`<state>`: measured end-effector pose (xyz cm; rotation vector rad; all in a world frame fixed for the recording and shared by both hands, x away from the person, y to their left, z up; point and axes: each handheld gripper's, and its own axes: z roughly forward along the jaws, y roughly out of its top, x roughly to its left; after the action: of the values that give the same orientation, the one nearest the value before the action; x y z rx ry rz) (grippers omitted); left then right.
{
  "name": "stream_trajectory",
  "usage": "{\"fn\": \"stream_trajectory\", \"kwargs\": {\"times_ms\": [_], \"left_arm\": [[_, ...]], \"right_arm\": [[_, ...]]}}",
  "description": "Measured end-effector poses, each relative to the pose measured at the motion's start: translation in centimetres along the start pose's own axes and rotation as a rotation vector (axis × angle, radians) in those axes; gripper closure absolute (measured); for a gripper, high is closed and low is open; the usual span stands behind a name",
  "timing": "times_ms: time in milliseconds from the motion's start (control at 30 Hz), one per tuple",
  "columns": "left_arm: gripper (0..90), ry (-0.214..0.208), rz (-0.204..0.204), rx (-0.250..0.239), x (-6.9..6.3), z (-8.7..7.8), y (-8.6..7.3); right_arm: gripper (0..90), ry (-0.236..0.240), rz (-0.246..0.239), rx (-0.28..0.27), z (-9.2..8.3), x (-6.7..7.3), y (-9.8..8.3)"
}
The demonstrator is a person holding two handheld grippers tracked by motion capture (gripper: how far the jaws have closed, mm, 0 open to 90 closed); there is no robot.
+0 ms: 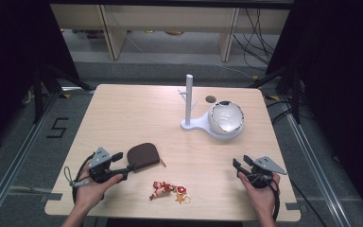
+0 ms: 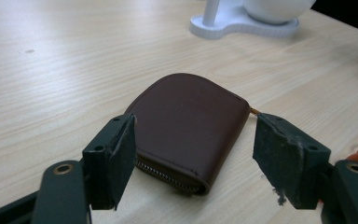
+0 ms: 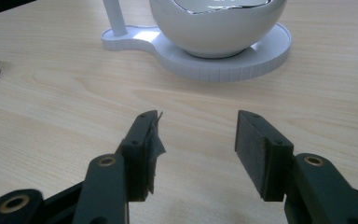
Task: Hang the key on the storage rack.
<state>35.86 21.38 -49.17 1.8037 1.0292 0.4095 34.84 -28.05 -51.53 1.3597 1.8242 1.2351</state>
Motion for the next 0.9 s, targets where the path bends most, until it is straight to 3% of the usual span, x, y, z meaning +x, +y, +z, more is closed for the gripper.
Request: {"fn": "stream_trajectory", "kwargs": {"times_ms": [33,67,100,133,167,233,333,367,433,533,667,700,733,900], "left_arm": [[29.3,-0.027,-0.01,0.07,0.7,0.6,1.1],[29.7,-0.027,-0.01,0.07,0.7,0.6,1.1],[29.7,-0.032,-0.001,0.095,1.1,1.1,1.7],[30.7,-0.032,0.003,0.122,1.6,1.8,2.2],[30.7,-0.032,0.003,0.122,1.6,1.8,2.2],[30.6,-0.031,0.002,0.19,2.1,2.7,3.0],[29.9,-0.045,0.012,0.234,2.4,3.3,3.3],[29.9,-0.061,-0.009,0.277,2.8,3.9,3.6],[29.8,-0.069,-0.017,0.294,3.0,4.1,3.8],[28.9,-0.077,-0.027,0.366,3.6,4.8,4.4],[28.9,-0.094,-0.082,0.387,4.2,5.7,4.8],[28.9,-0.096,-0.083,0.409,4.4,5.8,4.9],[28.9,-0.1,-0.091,0.406,4.5,5.9,4.9],[28.9,-0.104,-0.094,0.43,4.4,6.5,5.0]], "right_arm": [[50.4,0.005,-0.003,0.019,-0.3,0.1,0.0],[50.4,0.005,-0.003,0.019,-0.3,0.1,0.0],[50.3,0.006,0.045,0.043,-0.5,0.5,0.0],[50.3,0.015,-0.001,0.041,-0.4,0.3,0.0],[50.3,0.022,-0.004,0.027,-0.3,0.3,-0.1],[50.2,0.025,-0.01,0.025,-0.2,0.3,0.0],[49.9,0.033,-0.015,0.038,-0.2,0.3,0.0],[49.8,0.034,-0.013,0.046,-0.3,0.3,0.0],[49.7,0.038,-0.008,0.048,-0.3,0.4,0.0],[49.1,0.041,-0.014,0.03,-0.1,0.5,0.0],[48.6,0.038,-0.013,0.05,-0.2,0.6,0.0],[48.4,0.035,0.037,0.068,-0.4,1.0,0.0],[48.2,0.04,0.014,0.056,-0.2,0.8,0.0],[47.6,0.041,0.019,0.055,-0.2,0.8,0.0]]}}
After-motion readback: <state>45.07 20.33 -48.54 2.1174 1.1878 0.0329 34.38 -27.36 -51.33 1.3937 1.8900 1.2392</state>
